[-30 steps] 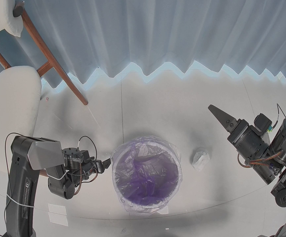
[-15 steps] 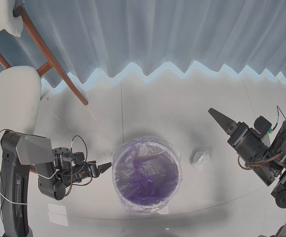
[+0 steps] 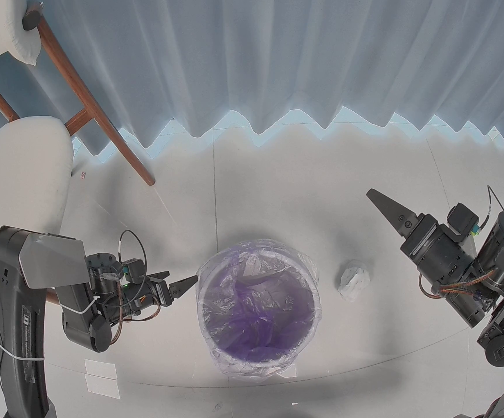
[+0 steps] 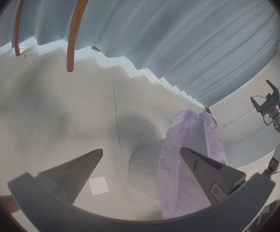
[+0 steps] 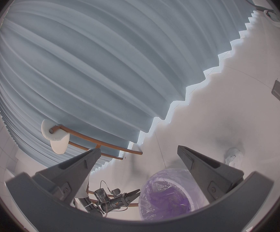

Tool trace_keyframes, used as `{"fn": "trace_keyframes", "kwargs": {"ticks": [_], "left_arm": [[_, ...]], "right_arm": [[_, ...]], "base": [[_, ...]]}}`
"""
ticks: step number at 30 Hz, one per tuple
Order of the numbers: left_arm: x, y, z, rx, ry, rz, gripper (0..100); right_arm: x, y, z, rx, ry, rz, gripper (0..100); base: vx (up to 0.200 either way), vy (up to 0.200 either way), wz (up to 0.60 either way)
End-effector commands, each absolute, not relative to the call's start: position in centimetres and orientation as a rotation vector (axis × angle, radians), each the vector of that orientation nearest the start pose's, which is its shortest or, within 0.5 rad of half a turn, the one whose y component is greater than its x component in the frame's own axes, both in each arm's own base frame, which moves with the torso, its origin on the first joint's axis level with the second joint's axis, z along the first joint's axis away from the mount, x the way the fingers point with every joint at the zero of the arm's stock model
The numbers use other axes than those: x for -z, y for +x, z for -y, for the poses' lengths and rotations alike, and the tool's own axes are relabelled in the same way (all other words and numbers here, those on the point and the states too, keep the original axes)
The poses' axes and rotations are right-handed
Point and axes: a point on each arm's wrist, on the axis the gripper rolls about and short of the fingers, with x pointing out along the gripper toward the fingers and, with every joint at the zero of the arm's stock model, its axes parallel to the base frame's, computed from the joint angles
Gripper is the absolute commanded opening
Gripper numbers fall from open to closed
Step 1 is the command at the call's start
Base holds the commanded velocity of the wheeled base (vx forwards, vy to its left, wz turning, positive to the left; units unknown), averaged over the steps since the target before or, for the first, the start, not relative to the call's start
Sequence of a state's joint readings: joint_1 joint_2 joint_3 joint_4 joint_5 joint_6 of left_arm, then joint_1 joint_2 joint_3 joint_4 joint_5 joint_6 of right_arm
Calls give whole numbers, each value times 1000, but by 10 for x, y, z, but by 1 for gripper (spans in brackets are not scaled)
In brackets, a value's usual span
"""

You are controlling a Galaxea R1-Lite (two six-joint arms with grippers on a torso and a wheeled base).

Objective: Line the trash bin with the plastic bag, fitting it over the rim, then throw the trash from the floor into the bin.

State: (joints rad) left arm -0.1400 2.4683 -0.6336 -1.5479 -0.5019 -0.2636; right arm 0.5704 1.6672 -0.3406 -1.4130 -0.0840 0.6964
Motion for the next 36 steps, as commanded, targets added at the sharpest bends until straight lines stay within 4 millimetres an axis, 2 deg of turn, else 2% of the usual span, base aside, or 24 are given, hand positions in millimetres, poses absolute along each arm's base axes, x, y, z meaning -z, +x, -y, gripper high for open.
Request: {"fn": "trace_keyframes", "kwargs": {"ticks": [1, 10, 15, 24, 30, 36], "left_arm": [[28, 361, 65, 595, -298, -338, 100], [36, 363, 86, 556, -343, -355, 100], [42, 373, 93, 566, -341, -342, 100], [35, 414, 100, 544, -289, -435, 100], [47, 445, 100, 402, -127, -532, 100], [52, 457, 103, 345, -87, -532, 100]], "right_arm": [[-157, 209, -132, -498, 711, -87, 100], [-158, 212, -134, -500, 714, -83, 100], [-160, 212, -134, -503, 714, -74, 100], [-163, 211, -133, -506, 715, -61, 100], [-163, 211, -133, -505, 710, -61, 100], [-162, 211, -133, -504, 709, -66, 100]], "base": [[0, 0, 0], [0, 0, 0], [0, 0, 0], [0, 0, 0], [0, 0, 0], [0, 0, 0]]}}
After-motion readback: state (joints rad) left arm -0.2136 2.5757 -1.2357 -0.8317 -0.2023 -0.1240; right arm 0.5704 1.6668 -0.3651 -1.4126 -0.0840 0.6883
